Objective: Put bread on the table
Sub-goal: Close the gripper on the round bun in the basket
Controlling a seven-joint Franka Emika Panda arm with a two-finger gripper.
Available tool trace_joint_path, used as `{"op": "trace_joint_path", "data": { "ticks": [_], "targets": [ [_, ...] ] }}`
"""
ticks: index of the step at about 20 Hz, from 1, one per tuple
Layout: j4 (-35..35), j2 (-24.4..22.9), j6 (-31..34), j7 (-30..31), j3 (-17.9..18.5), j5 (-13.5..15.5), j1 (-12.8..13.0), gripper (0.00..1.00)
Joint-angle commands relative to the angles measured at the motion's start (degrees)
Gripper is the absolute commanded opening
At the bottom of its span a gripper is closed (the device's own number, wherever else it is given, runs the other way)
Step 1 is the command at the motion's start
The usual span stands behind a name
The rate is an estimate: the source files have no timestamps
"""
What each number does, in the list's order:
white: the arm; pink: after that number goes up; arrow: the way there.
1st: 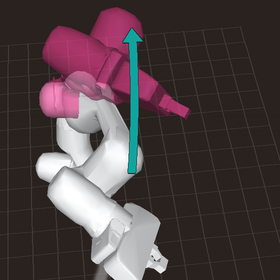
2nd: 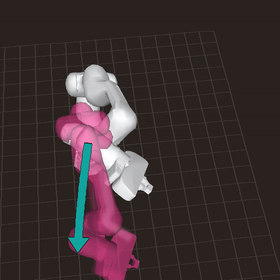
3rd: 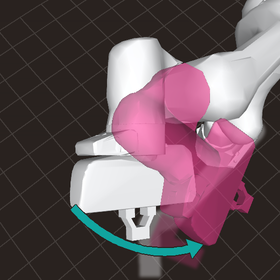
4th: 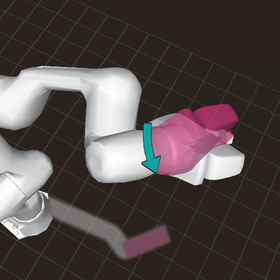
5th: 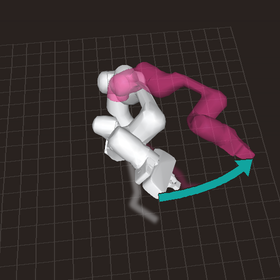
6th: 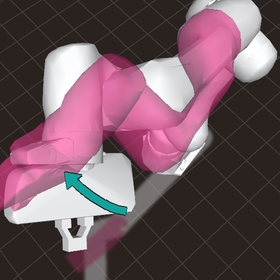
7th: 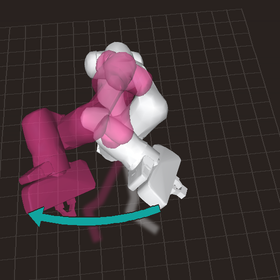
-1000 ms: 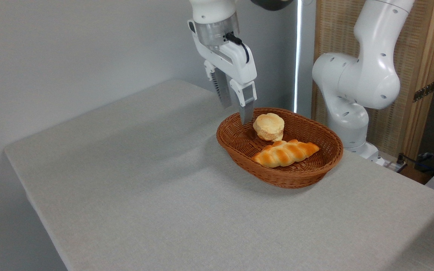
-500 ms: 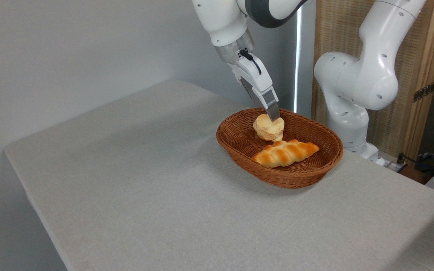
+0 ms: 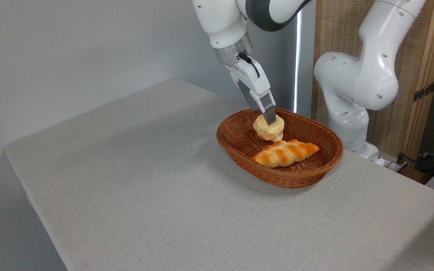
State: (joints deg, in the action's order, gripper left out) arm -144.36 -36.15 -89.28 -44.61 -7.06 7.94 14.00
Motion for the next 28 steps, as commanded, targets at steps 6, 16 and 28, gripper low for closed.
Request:
{"op": "trace_joint_path", "data": {
  "ticks": [6,16,28],
  "targets": [
    [-3.73,0.38,-4.33,-0.65,-2.43,0.93,0.33,1.0],
    [-5.32,0.99,-7.31,-0.65,-2.61,0.93,0.33,1.0],
    [-5.23,1.26,-7.32,-3.11,-2.61,1.02,0.24,0.47]
  ]
}}
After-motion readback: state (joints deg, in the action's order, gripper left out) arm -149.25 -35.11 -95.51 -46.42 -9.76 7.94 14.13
